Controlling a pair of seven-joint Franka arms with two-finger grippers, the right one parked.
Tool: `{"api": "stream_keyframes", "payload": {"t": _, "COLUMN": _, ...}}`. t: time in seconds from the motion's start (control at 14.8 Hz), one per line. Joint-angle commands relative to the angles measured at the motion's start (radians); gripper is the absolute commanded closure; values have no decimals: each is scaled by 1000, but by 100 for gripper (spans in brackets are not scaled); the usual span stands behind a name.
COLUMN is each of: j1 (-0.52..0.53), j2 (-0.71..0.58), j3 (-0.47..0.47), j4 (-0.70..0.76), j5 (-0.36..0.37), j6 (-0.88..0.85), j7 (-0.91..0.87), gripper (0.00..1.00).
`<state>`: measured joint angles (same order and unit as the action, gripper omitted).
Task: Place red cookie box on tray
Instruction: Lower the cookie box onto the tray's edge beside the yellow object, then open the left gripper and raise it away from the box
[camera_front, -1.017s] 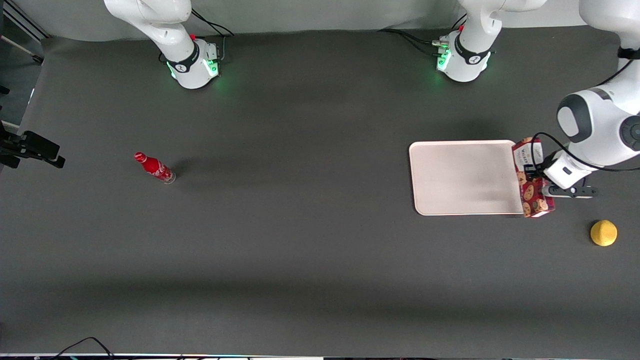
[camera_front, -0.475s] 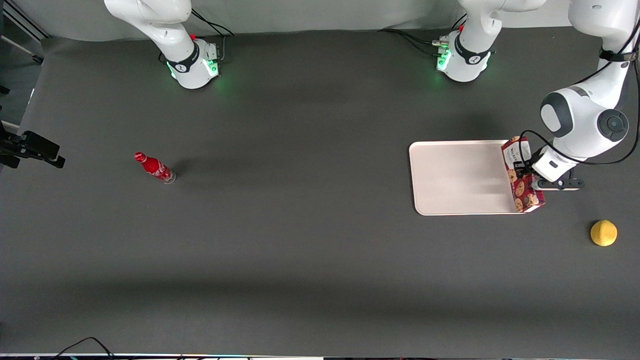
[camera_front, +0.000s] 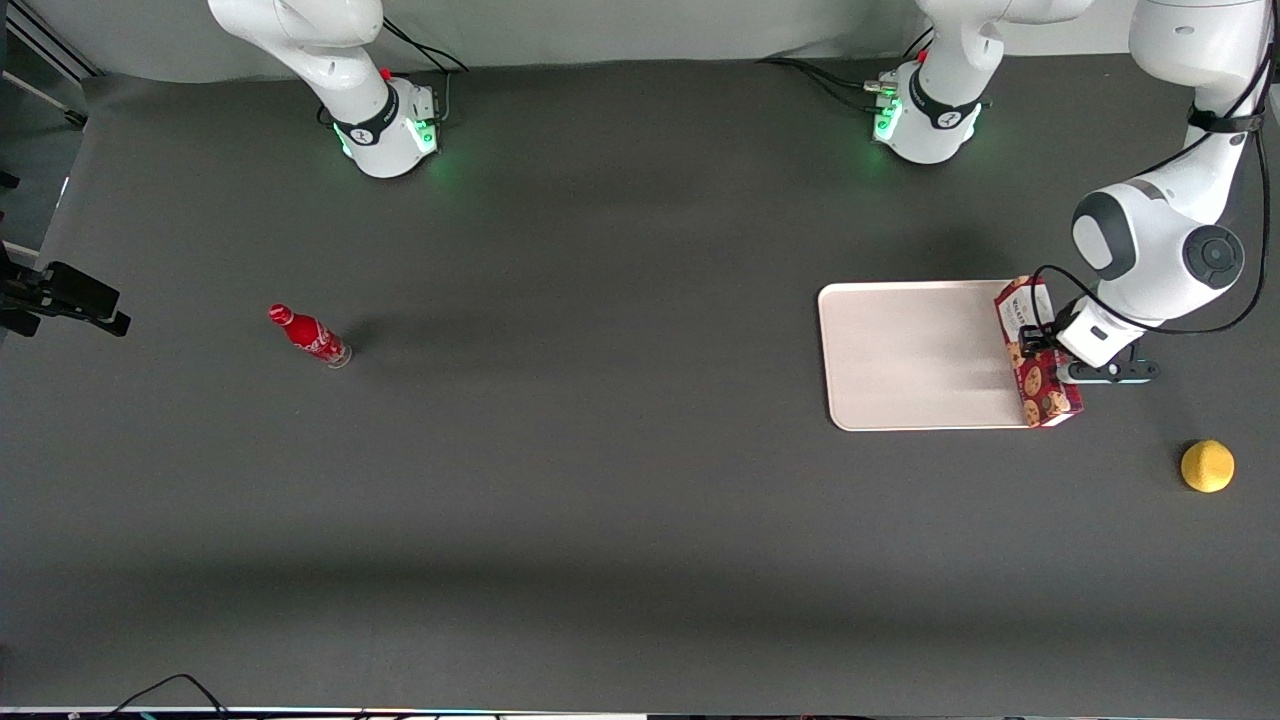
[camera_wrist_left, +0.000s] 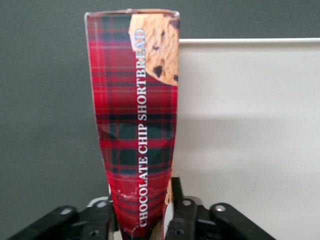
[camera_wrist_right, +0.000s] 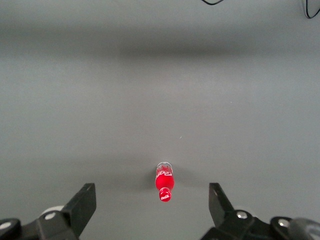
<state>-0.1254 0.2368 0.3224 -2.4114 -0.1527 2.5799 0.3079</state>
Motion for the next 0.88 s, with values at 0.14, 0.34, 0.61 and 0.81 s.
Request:
{"api": "stream_keyframes", "payload": {"t": 0.14, "j1": -10, "j2": -37, "j3": -2, "j4": 26, "j5": -19, "j6": -15, "j7": 7, "gripper": 0}}
{"api": "stream_keyframes", "payload": {"t": 0.34, "j1": -10, "j2": -60, "j3": 0, "j4": 124, "j5": -18, "j6": -113, "j7": 4, "gripper": 0}}
{"api": "stream_keyframes", "payload": {"t": 0.61, "j1": -10, "j2": -65, "j3": -8, "j4": 352, "j5": -4, "j6": -346, "j7": -4, "gripper": 0}}
{"api": "stream_keyframes", "payload": {"t": 0.81, "j1": -5, "j2": -68, "j3": -49, "j4": 523, "j5": 27, "j6": -525, "j7": -82, "gripper": 0}}
